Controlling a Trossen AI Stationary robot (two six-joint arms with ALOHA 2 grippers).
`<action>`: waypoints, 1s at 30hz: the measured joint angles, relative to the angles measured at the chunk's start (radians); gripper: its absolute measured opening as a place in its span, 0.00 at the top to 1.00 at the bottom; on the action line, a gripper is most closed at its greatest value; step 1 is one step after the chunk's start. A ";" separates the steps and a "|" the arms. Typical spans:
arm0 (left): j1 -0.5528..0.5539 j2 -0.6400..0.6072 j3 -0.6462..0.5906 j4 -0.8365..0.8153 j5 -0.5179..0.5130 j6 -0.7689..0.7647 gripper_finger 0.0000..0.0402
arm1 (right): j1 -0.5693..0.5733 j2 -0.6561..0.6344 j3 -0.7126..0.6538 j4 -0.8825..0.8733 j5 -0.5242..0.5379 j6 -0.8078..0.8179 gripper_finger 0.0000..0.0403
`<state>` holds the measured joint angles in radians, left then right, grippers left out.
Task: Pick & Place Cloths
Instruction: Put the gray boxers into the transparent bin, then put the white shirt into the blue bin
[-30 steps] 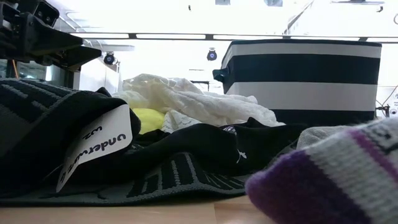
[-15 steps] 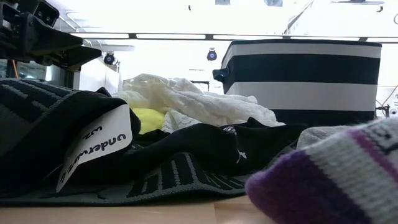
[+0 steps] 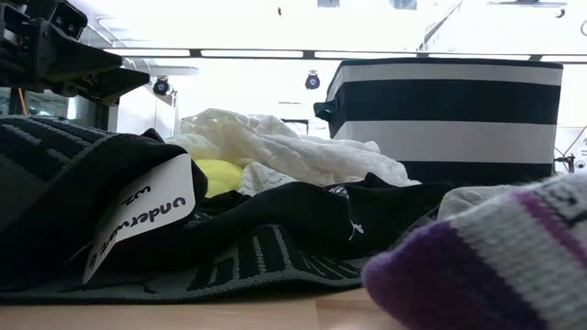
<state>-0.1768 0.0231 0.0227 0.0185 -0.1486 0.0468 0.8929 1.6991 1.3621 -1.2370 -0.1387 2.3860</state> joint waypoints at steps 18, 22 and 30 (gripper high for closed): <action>0.000 0.000 0.000 0.000 0.000 0.000 0.30 | -0.018 -0.212 0.000 -0.083 0.238 -0.009 0.28; 0.000 0.000 0.000 0.000 0.000 0.000 0.30 | -0.072 -0.213 0.000 -0.074 0.367 -0.128 0.28; 0.000 0.000 0.000 0.000 0.000 0.000 0.30 | -0.266 -0.213 0.000 0.024 0.570 -0.547 0.28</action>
<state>-0.1767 0.0231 0.0227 0.0186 -0.1487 0.0470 0.6268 1.4864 1.3624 -1.2131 0.4311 1.8390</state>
